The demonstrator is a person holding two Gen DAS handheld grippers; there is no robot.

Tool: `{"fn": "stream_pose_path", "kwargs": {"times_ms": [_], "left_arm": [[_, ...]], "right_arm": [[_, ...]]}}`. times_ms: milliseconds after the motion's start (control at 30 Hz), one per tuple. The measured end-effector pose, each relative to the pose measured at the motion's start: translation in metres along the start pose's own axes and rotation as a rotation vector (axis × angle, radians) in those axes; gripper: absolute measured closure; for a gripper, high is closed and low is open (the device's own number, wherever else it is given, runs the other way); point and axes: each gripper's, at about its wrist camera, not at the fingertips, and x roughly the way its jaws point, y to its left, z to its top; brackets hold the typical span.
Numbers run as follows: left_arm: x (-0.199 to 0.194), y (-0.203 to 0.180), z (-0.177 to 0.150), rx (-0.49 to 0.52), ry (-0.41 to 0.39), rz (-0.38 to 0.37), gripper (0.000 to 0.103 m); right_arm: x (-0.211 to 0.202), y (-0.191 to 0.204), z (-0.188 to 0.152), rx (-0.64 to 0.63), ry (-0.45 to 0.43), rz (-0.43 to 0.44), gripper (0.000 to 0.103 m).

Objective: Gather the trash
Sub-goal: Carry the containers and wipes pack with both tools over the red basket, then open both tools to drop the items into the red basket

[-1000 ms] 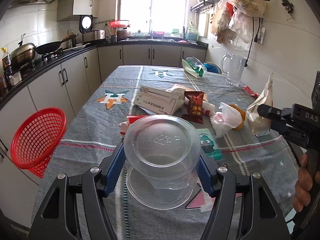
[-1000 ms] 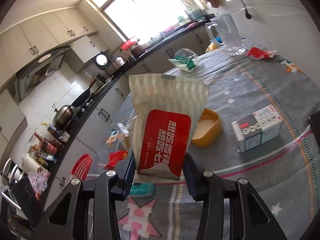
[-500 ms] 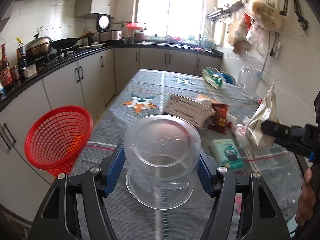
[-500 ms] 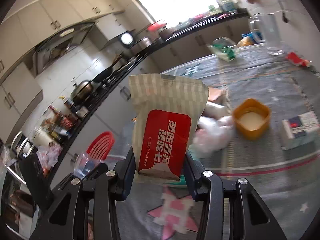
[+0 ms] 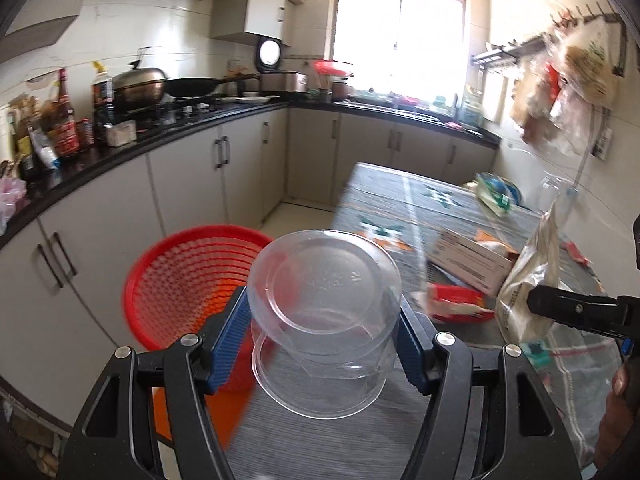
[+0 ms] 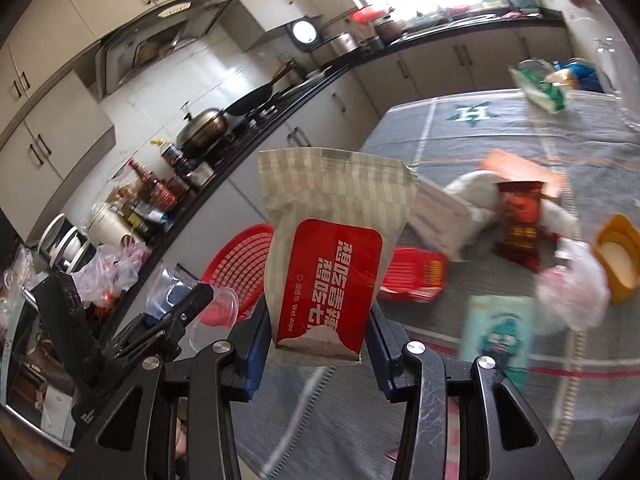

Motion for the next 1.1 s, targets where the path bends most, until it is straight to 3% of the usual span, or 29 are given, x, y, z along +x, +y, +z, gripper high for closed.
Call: {"fn": "stream_pose_path", "kwargs": {"times_ms": [367, 633, 800, 1100], "left_arm": [[0.019, 0.077, 0.010, -0.106, 0.021, 0.104, 0.037], [0.052, 0.114, 0.008, -0.171, 0.078, 0.149, 0.037], [0.075, 0.128, 0.004, -0.190, 0.114, 0.174, 0.037], [0.106, 0.139, -0.002, -0.201, 0.159, 0.189, 0.036]], "right_arm": [[0.070, 0.057, 0.024, -0.084, 0.065, 0.077, 0.055], [0.147, 0.097, 0.043, -0.180, 0.070, 0.153, 0.055], [0.188, 0.098, 0.039, -0.174, 0.107, 0.176, 0.055], [0.208, 0.093, 0.033, -0.194, 0.141, 0.166, 0.055]]}}
